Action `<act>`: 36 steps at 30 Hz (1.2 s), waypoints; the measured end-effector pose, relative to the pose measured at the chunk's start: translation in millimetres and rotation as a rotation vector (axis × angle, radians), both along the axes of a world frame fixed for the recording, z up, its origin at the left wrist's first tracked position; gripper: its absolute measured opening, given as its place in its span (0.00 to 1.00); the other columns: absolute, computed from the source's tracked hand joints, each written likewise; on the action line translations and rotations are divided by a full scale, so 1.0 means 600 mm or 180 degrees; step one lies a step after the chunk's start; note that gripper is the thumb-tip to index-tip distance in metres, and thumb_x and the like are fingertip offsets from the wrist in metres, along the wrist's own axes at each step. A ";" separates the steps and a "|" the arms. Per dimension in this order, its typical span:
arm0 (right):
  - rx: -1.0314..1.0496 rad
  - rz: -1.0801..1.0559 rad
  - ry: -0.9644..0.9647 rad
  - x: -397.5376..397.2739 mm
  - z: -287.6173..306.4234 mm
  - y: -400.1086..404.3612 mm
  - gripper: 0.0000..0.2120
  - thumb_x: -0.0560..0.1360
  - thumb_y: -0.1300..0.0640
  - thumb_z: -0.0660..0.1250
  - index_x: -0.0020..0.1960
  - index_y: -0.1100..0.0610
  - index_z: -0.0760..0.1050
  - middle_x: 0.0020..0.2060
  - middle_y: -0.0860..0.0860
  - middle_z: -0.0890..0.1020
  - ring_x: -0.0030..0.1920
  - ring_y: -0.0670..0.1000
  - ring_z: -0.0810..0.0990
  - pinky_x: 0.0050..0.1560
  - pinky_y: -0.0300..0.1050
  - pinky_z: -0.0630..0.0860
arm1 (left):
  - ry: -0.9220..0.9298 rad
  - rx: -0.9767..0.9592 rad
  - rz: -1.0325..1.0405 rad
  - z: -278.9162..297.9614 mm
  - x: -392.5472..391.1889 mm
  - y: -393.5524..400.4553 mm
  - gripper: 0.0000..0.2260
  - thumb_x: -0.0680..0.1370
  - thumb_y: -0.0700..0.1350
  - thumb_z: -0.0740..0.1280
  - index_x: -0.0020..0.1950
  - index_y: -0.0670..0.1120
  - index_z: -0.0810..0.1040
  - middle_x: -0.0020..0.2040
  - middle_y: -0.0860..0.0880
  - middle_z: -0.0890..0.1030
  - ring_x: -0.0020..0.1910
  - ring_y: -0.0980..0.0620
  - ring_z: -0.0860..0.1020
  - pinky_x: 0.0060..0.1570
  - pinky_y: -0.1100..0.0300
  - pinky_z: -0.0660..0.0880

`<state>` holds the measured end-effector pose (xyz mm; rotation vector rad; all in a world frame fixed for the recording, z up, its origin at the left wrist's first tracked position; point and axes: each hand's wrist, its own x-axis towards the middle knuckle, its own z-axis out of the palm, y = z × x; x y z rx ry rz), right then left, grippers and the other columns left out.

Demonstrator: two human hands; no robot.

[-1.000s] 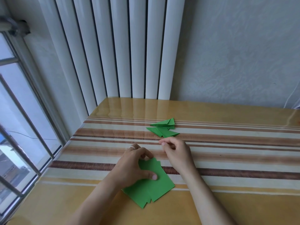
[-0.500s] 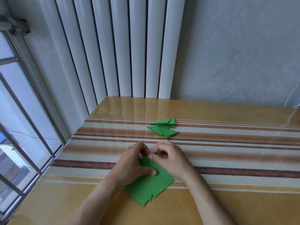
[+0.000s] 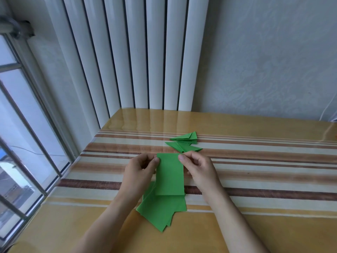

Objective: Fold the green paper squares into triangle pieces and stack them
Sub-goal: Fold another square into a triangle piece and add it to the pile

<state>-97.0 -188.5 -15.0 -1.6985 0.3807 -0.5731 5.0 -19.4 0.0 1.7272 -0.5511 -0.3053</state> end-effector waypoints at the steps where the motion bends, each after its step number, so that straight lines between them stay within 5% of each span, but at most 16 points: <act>1: 0.0033 0.0004 -0.0003 0.001 0.000 0.000 0.10 0.82 0.51 0.70 0.47 0.57 0.83 0.44 0.63 0.82 0.41 0.48 0.76 0.45 0.47 0.72 | 0.0104 -0.0036 0.0008 0.001 -0.002 -0.001 0.08 0.83 0.42 0.68 0.45 0.42 0.83 0.33 0.53 0.82 0.33 0.60 0.77 0.36 0.66 0.75; 9: 0.0041 0.0019 0.0035 0.005 0.000 0.009 0.09 0.80 0.54 0.73 0.47 0.60 0.81 0.45 0.64 0.81 0.42 0.50 0.78 0.48 0.48 0.74 | 0.0446 -0.0323 0.0037 0.001 -0.003 -0.003 0.06 0.81 0.41 0.70 0.48 0.40 0.84 0.40 0.47 0.86 0.38 0.55 0.83 0.40 0.65 0.80; 14: 0.0259 -0.0186 -0.0165 0.005 -0.003 0.004 0.23 0.75 0.36 0.70 0.46 0.58 0.81 0.47 0.69 0.79 0.45 0.66 0.79 0.49 0.55 0.74 | 0.0373 -0.0141 -0.0188 -0.001 -0.007 -0.004 0.08 0.82 0.43 0.69 0.45 0.43 0.84 0.32 0.53 0.80 0.32 0.56 0.75 0.35 0.67 0.74; 19: 0.0283 -0.0064 -0.0119 0.011 -0.008 0.007 0.34 0.73 0.29 0.69 0.47 0.64 0.79 0.46 0.74 0.76 0.42 0.55 0.75 0.47 0.53 0.70 | 0.0417 -0.0298 -0.0325 0.006 -0.010 -0.004 0.08 0.81 0.43 0.70 0.44 0.40 0.82 0.32 0.52 0.78 0.31 0.57 0.74 0.35 0.68 0.72; 22: 0.0378 -0.0048 -0.0134 0.008 -0.003 0.010 0.25 0.76 0.36 0.72 0.46 0.60 0.82 0.46 0.71 0.79 0.43 0.59 0.78 0.49 0.55 0.75 | 0.0292 -0.0352 -0.0345 0.004 -0.005 -0.003 0.07 0.79 0.43 0.73 0.45 0.41 0.82 0.34 0.42 0.75 0.35 0.51 0.72 0.39 0.59 0.71; 25: 0.0410 -0.0016 -0.0214 0.005 0.000 0.010 0.12 0.80 0.49 0.72 0.48 0.58 0.83 0.48 0.66 0.83 0.50 0.66 0.82 0.56 0.62 0.79 | 0.0216 -0.0465 -0.0153 0.001 -0.001 -0.002 0.05 0.80 0.45 0.72 0.46 0.44 0.83 0.33 0.44 0.71 0.34 0.52 0.68 0.37 0.59 0.66; 29: 0.0275 0.0088 -0.0396 0.006 0.004 0.014 0.06 0.80 0.52 0.73 0.50 0.55 0.83 0.48 0.63 0.82 0.48 0.54 0.81 0.54 0.55 0.77 | 0.0149 -0.0638 0.0012 0.008 -0.007 -0.003 0.09 0.84 0.42 0.66 0.47 0.43 0.83 0.31 0.51 0.77 0.31 0.56 0.74 0.34 0.64 0.71; 33: 0.0027 0.0098 -0.0543 0.009 0.008 0.017 0.03 0.76 0.53 0.76 0.49 0.49 0.86 0.50 0.54 0.83 0.51 0.50 0.81 0.54 0.43 0.77 | 0.0499 -0.1074 -0.0101 0.019 -0.012 -0.006 0.15 0.85 0.50 0.63 0.52 0.41 0.83 0.42 0.40 0.84 0.43 0.46 0.84 0.46 0.56 0.81; 36: -0.0237 -0.0037 -0.0490 0.010 0.009 0.017 0.05 0.74 0.53 0.77 0.48 0.44 0.88 0.44 0.50 0.78 0.44 0.48 0.75 0.49 0.38 0.73 | 0.0657 -0.1114 -0.0092 0.018 -0.010 -0.004 0.14 0.82 0.51 0.67 0.54 0.40 0.82 0.46 0.39 0.85 0.47 0.43 0.86 0.48 0.59 0.82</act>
